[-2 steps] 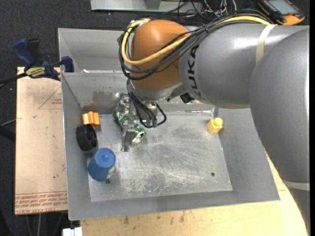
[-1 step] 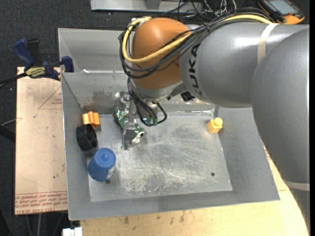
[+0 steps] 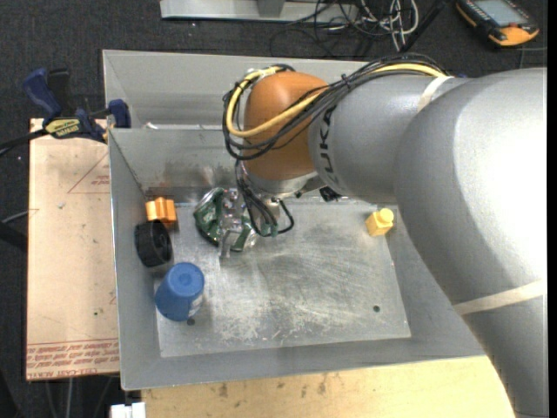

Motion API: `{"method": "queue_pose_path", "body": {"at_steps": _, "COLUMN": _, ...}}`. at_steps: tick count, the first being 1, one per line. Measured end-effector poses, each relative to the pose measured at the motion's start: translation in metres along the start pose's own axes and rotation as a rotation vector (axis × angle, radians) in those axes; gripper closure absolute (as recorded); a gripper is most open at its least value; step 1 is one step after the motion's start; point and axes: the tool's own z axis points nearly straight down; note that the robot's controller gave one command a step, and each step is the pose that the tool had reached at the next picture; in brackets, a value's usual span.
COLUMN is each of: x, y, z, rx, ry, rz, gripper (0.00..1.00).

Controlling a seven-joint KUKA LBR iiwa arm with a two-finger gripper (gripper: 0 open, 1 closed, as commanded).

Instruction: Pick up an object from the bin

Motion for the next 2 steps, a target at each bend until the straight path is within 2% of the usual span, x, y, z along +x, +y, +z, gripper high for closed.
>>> {"method": "queue_pose_path", "body": {"at_steps": 1, "x": 0.0, "y": 0.0, "z": 0.0, "rx": 0.0, "ry": 0.0, "rz": 0.0, "gripper": 1.0}}
{"method": "queue_pose_path", "body": {"at_steps": 2, "x": -0.003, "y": 0.012, "z": -0.103, "rx": 0.008, "ry": 0.01, "rz": -0.022, "gripper": 1.0}}
